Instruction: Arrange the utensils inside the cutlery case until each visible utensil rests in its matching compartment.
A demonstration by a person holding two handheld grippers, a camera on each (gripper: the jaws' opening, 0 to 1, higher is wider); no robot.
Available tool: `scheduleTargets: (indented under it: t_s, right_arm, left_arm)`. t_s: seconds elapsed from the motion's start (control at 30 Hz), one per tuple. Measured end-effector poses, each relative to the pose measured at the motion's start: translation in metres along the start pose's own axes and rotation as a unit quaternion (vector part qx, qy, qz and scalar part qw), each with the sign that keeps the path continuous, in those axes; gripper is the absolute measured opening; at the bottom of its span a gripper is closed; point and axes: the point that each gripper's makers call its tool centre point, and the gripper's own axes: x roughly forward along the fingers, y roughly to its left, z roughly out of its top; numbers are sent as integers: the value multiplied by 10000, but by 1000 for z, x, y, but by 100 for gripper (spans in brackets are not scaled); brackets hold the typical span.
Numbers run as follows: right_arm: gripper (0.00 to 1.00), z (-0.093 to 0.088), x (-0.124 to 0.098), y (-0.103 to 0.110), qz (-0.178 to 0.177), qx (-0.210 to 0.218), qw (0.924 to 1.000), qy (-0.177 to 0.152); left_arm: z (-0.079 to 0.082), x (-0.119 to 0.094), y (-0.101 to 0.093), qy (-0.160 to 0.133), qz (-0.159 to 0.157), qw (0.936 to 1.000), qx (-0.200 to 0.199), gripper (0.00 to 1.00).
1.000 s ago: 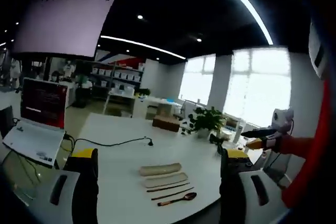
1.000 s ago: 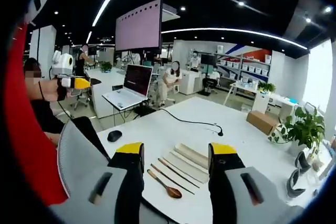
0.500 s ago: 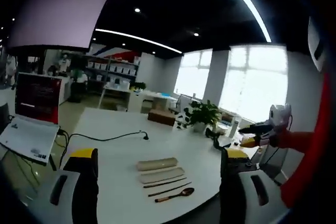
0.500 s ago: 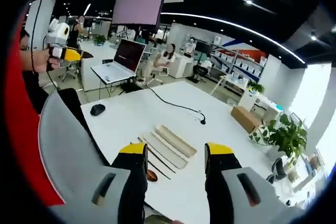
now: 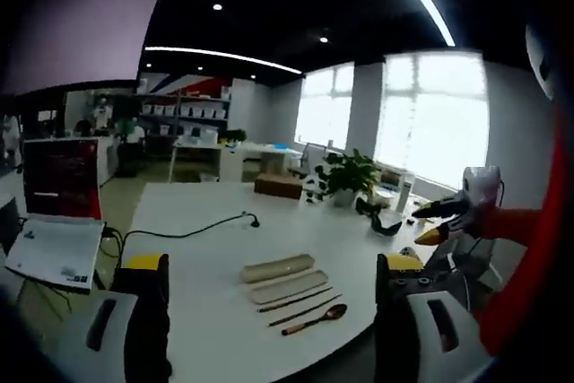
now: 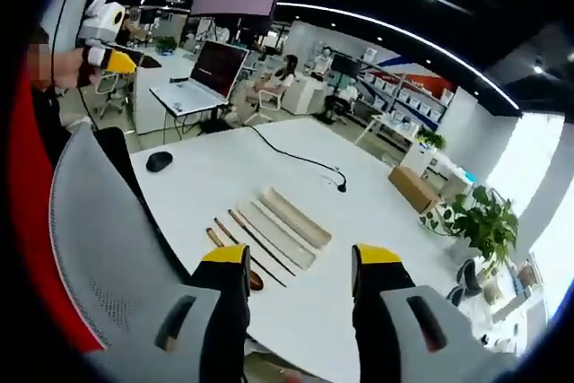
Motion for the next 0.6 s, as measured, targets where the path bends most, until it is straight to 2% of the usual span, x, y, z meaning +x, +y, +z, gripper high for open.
scheduleTargets:
  t_s: [0.03,0.07,0.1,0.13,0.2,0.27,0.33,0.43,0.6]
  right_arm:
    - [44,-1,0,1,69,7,10000,39]
    - [44,0,0,-1,51,-13,10000,5]
    - [44,2,1,-2,57,-46,10000,-61]
    - [43,3,1,-3,40,-86,9999,-107]
    - [40,4,4,-8,-13,-127,9998,-136]
    - [36,4,5,-12,-70,-202,9997,-109]
    - [32,-2,7,-17,-131,-611,9979,168]
    - [21,-4,12,-25,-301,-1061,9935,282]
    - [26,7,19,-21,-197,-732,9971,102]
  left_arm:
    - [0,-2,-2,53,20,9997,-228,99]
    - [1,-3,-3,19,4,9996,-280,99]
    - [2,-4,-6,-83,-40,9997,-229,99]
    - [0,-4,-7,-51,-53,9998,-168,99]
    - [-11,-3,-8,189,-68,9997,125,98]
    - [-14,-2,-7,277,-12,9995,140,96]
    - [-12,-2,-7,253,-6,9996,107,95]
    - [-18,-3,1,449,151,9985,265,91]
    - [-18,-8,7,385,150,9991,25,92]
